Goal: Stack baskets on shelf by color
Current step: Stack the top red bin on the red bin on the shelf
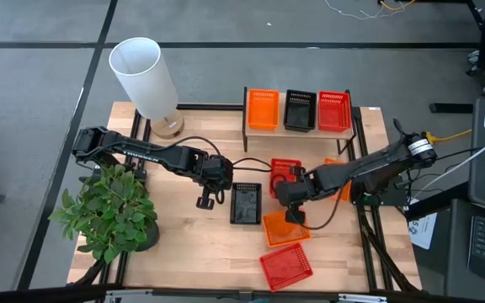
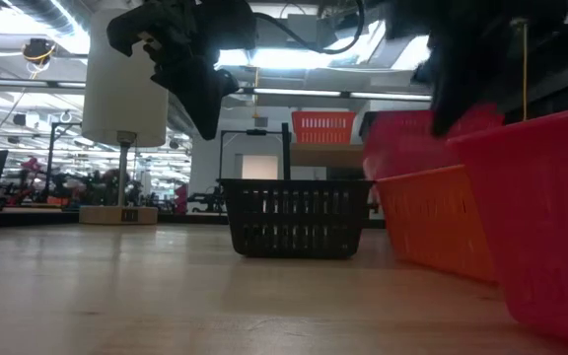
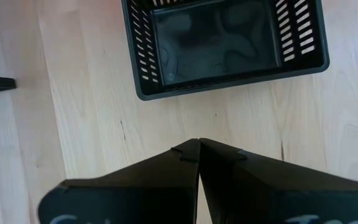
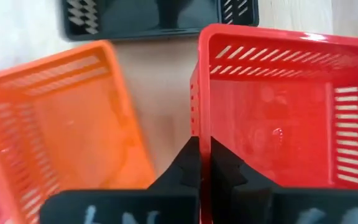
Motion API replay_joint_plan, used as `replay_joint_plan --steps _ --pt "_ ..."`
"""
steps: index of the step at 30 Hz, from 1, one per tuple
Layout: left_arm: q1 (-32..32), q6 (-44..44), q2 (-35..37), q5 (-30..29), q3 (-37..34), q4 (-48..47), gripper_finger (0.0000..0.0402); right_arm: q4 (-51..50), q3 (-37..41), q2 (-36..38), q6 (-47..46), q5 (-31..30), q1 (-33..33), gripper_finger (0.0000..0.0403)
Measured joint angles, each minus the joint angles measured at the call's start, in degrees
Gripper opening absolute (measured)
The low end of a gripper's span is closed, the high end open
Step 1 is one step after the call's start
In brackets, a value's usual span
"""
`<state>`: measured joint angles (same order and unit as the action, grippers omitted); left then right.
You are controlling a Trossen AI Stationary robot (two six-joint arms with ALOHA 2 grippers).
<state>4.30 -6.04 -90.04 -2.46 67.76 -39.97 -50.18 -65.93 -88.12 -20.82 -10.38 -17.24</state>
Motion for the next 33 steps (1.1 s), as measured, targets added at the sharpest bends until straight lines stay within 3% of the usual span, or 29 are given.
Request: replay_joint_plan --steps 3,9,16,21,28,33 --pt "-0.01 0.0 0.0 0.0 0.0 0.0 0.0 -7.79 -5.45 0.02 -1.91 -0.48 -2.82 0.0002" --pt "-0.01 0.0 0.0 0.0 0.01 0.24 0.0 -23.16 -12.55 0.17 -6.4 -8.47 -7.96 0.0002" --pt "-0.01 0.0 0.0 0.0 0.01 0.24 0.0 -35.68 -12.86 3.18 -14.76 -14.88 -10.15 0.0001" --pt "-0.02 -0.07 0.0 0.0 0.0 0.5 0.0 -40.03 -12.86 7.68 -15.12 -19.81 -10.45 0.0001" --pt "-0.03 -0.11 0.0 0.0 -0.01 1.38 0.0 -39.78 -12.81 18.93 -9.42 -27.68 -6.5 0.0001" --pt "-0.05 -0.13 0.0 0.0 0.0 1.65 0.0 -39.9 -12.81 28.02 1.43 -33.51 -0.38 0.0"
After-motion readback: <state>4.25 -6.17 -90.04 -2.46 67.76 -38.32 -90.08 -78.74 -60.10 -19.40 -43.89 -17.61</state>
